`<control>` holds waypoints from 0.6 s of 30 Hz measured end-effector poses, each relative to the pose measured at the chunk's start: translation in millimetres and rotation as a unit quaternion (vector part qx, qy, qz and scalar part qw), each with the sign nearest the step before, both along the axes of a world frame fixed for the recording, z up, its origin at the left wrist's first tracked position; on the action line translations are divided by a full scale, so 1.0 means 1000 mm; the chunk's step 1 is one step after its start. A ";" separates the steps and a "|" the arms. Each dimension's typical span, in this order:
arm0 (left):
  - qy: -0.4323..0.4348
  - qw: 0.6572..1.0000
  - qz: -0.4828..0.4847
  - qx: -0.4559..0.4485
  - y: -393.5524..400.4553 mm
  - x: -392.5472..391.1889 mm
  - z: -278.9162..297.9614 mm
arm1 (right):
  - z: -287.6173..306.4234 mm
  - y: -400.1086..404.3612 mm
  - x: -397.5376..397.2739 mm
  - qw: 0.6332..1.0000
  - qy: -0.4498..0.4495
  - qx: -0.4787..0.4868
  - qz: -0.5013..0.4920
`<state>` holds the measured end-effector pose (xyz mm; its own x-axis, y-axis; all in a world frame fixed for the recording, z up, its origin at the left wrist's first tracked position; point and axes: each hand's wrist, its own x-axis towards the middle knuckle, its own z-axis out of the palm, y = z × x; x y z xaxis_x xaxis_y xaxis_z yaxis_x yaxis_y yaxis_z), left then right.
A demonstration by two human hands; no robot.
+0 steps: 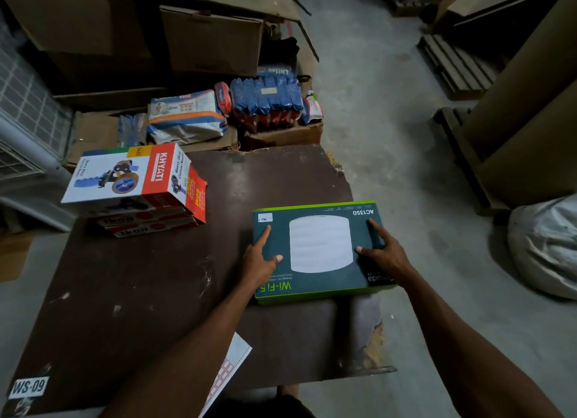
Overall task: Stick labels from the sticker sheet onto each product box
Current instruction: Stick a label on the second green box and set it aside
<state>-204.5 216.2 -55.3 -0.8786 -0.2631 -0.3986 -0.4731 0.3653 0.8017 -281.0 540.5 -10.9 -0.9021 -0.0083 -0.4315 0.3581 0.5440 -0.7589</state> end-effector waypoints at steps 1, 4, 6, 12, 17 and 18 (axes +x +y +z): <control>-0.002 1.000 0.000 -0.004 0.000 0.000 0.000 | -0.002 0.001 0.001 1.000 -0.001 -0.003 0.002; -0.005 1.000 -0.006 -0.016 0.001 -0.001 0.000 | -0.006 0.002 0.000 1.000 0.001 -0.001 0.016; -0.005 1.000 -0.010 -0.024 0.000 -0.003 0.000 | -0.008 0.004 -0.002 1.000 0.003 0.003 0.024; -0.026 0.998 -0.029 -0.058 0.002 -0.005 0.011 | -0.011 0.004 -0.009 0.999 -0.003 0.014 0.031; -0.032 0.996 -0.041 -0.077 0.002 -0.004 0.012 | -0.013 0.005 -0.009 0.999 -0.002 0.021 0.035; -0.033 0.995 -0.042 -0.080 0.002 -0.004 0.013 | -0.013 0.004 -0.009 0.999 -0.002 0.020 0.030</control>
